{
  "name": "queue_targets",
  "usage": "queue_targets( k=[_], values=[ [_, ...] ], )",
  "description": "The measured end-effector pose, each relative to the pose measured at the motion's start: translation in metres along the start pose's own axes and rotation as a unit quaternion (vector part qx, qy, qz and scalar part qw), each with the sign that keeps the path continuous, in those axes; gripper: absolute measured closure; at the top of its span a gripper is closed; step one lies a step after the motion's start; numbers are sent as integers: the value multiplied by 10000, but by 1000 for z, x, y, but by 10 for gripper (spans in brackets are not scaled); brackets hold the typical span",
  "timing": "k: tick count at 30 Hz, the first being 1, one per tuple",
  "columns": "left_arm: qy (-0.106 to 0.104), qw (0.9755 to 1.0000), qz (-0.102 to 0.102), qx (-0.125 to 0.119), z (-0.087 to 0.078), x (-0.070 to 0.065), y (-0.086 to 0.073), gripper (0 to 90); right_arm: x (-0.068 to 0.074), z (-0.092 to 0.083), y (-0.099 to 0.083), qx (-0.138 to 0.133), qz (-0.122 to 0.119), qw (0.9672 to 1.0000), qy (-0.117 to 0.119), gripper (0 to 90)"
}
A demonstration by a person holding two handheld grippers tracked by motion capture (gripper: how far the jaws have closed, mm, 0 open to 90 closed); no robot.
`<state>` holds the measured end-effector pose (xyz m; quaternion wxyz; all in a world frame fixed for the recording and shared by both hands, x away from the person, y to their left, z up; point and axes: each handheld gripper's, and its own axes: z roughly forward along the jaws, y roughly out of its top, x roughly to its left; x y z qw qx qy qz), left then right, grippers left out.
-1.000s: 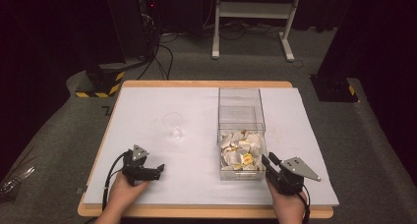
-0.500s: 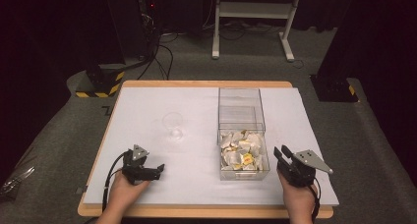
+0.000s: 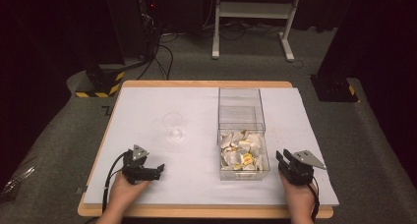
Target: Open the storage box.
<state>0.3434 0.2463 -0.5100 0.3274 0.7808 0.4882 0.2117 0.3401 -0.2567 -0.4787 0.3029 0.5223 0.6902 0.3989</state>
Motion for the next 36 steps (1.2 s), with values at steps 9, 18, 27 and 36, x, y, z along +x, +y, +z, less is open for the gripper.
queue_targets(
  k=[9,18,27,36],
  values=[
    [-46,10000,-28,11,0,0,0,37,-13,2,-7,231,-16,9997,26,634],
    [-3,9999,-112,-97,-4,1,3,44,-23,6,-11,341,58,9994,25,596],
    [-115,9997,-5,-215,-14,-9,15,49,-15,8,-9,407,-128,9991,74,598],
    [-394,9981,90,-463,-23,-26,31,66,-16,9,-11,484,-122,9987,81,587]
  ],
)
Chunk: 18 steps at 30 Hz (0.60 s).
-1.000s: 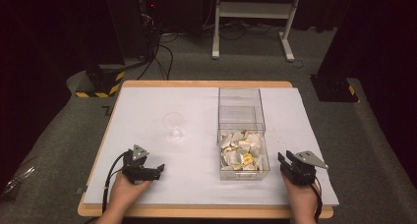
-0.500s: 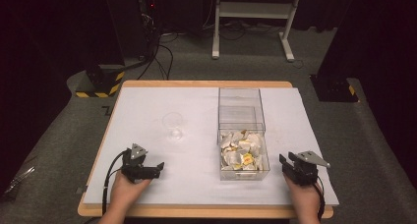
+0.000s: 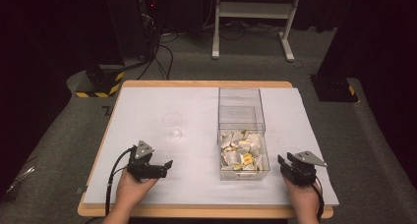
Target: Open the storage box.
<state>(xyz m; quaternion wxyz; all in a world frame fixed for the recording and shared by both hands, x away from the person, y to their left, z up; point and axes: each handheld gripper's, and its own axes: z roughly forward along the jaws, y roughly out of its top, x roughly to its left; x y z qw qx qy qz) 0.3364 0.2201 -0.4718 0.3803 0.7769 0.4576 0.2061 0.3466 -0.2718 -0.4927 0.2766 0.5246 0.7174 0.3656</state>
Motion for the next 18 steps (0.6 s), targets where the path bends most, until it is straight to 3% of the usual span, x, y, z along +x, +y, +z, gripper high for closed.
queue_targets(
  k=[18],
  values=[
    [-411,9982,258,-361,-10,-33,33,67,0,-2,-2,14,-62,10000,-48,558]
  ],
)
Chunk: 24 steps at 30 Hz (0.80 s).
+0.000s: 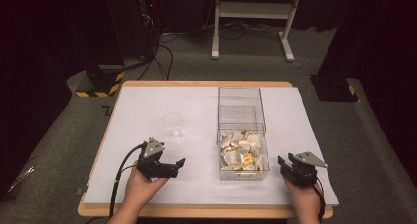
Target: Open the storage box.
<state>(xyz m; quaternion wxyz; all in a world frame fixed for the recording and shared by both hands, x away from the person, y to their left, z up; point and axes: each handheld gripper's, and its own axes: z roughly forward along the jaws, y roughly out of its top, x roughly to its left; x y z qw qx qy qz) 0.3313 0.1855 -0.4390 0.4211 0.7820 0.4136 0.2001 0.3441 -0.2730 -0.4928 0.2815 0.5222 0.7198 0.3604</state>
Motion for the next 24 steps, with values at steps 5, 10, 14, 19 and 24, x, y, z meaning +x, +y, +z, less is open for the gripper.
queue_targets(
  k=[5,10,14,19,24],
  values=[
    [-176,9998,-23,-8,6,-9,6,68,1,-1,-1,17,-1,10000,37,557],
    [-285,9996,55,-67,7,-17,13,78,0,-1,-1,22,40,10000,26,558],
    [-430,9989,132,-122,10,-29,21,80,1,-1,-1,12,9,10000,36,558],
    [-521,9984,169,-163,13,-37,27,86,0,0,-1,23,-2,10000,41,559],
    [-635,9975,222,-194,16,-46,33,86,1,0,-1,30,10,10000,55,559]
  ],
)
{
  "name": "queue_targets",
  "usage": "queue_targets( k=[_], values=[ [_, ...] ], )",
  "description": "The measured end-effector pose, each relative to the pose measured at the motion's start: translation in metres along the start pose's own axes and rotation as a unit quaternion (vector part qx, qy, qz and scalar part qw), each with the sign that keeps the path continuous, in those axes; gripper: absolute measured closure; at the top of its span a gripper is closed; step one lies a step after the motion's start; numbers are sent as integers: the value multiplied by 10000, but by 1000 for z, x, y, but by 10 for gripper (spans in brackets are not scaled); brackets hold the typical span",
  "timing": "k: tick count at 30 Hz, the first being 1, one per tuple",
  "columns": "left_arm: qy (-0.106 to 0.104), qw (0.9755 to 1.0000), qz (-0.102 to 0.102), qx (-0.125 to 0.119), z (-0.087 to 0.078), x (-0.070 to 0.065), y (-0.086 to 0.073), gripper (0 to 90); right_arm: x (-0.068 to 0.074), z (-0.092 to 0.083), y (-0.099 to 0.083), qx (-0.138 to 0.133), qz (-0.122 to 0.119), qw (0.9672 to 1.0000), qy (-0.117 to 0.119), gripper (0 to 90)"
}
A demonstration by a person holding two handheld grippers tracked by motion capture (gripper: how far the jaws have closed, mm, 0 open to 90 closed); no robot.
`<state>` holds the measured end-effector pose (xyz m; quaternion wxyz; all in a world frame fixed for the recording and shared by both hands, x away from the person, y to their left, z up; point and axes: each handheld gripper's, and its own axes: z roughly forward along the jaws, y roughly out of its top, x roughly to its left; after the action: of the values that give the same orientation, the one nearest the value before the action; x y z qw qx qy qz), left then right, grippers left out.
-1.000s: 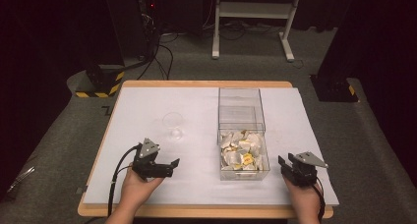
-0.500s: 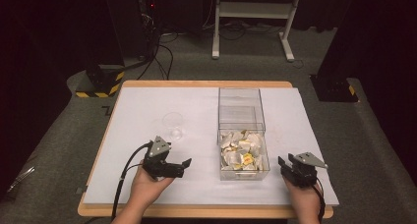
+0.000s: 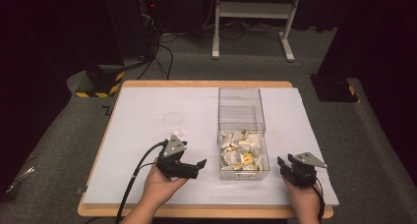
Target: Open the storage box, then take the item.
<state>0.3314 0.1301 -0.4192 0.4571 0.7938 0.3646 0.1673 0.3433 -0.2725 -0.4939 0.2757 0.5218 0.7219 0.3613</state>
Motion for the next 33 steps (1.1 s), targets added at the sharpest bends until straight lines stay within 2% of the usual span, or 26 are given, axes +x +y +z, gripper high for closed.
queue_targets(
  k=[5,7,14,21,33],
  values=[
    [-116,9999,9,-97,4,-8,7,87,-1,0,0,-2,51,10000,1,559],
    [-148,9998,87,-98,6,-12,11,89,-1,0,0,-1,51,10000,5,559],
    [-252,9995,121,-118,12,-19,17,93,-1,1,0,18,19,10000,12,560],
    [-350,9991,225,-6,17,-23,20,94,-2,2,0,56,72,10000,-10,560],
    [-566,9980,229,-144,20,-31,27,110,-1,4,0,104,134,9999,-33,562]
  ],
)
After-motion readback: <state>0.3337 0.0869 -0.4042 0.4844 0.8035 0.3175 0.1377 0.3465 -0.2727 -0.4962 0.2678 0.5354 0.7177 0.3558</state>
